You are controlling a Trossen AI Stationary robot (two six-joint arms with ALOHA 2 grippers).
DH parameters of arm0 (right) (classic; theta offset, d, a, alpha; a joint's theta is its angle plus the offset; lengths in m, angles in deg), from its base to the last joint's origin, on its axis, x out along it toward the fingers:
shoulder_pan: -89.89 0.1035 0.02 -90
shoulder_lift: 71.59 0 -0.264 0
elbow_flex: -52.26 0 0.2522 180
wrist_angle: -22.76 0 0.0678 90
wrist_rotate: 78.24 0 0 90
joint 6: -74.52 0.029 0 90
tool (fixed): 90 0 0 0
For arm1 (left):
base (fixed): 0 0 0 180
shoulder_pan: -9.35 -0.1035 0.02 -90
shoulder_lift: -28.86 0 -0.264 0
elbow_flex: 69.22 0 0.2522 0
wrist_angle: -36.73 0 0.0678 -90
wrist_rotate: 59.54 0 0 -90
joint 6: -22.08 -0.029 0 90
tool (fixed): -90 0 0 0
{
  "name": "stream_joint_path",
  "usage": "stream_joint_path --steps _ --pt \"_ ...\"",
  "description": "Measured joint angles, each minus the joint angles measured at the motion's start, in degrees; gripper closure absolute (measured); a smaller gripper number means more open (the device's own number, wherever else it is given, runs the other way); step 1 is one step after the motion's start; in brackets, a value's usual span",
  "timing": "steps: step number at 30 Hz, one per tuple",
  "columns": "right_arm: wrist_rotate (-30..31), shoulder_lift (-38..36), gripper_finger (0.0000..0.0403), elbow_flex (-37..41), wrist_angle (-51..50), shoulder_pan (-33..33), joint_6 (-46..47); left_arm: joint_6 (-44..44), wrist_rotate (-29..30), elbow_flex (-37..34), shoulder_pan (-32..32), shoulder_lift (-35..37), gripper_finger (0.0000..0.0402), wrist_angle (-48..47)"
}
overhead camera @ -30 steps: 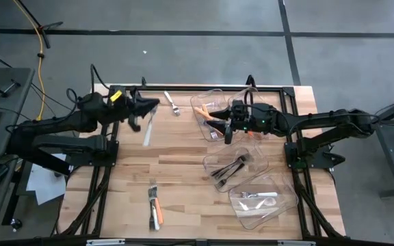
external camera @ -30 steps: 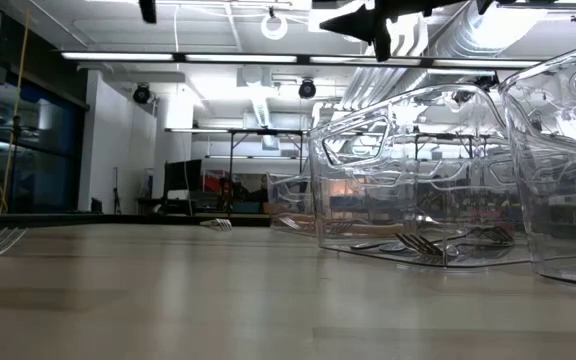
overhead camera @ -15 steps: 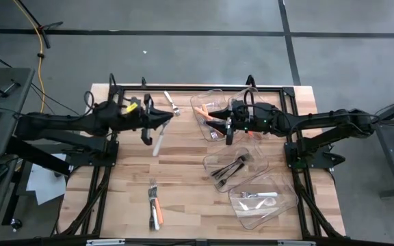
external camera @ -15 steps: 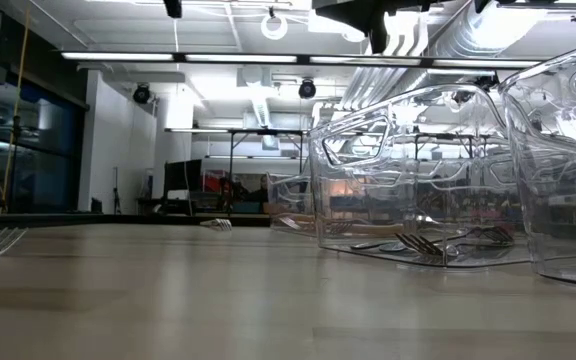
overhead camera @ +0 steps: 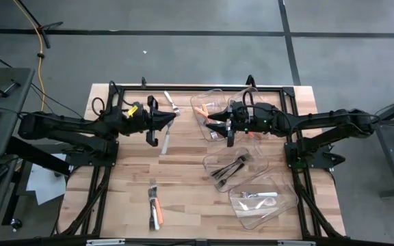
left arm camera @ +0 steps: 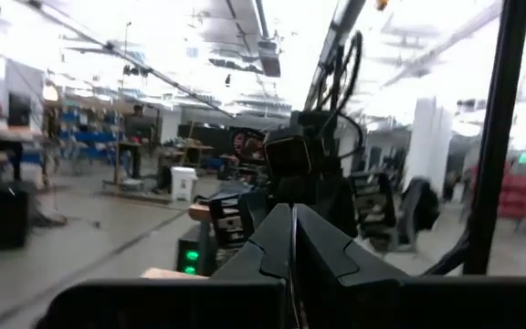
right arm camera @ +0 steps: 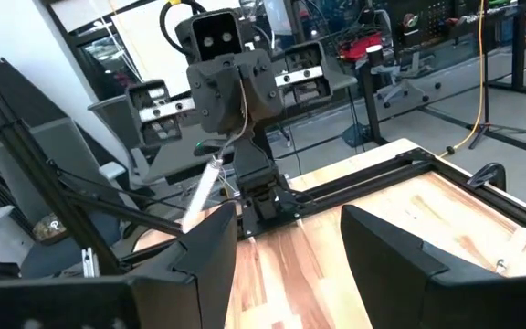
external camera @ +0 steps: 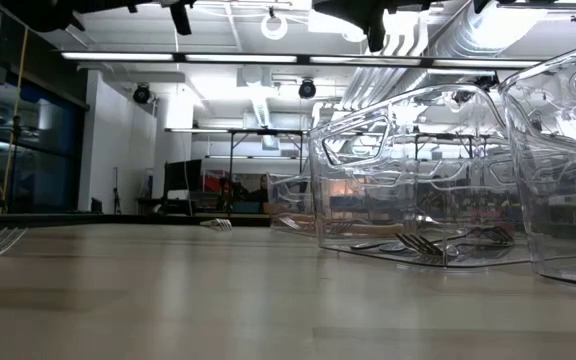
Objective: Sort silverware by color (type)
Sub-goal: Put the white fork into the bottom transparent bin
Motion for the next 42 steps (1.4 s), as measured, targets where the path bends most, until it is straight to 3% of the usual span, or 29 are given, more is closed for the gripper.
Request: stream_joint_path --steps 12,21,28,34,42 --pt "0.1 0.0 0.022 0.0 0.0 0.0 -0.2 -15.9 -1.6 0.0 0.0 0.0 0.0401 -1.0" --pt "-0.2 1.8 0.022 0.0 1.0 0.0 1.3 -15.9 -1.7 0.0 0.0 0.0 0.0401 -1.0" --pt "-2.5 11.2 0.022 0.0 13.1 0.0 3.2 -13.9 -3.4 0.0 0.0 -1.4 0.0401 0.6" --pt "-5.3 17.6 0.022 0.0 24.7 0.0 8.4 -13.6 -3.4 2.3 0.0 -6.6 0.0401 0.5" --pt "-6.7 20.8 0.022 0.0 26.2 0.0 14.2 -15.9 -3.5 8.1 -0.8 -14.8 0.0401 0.6"
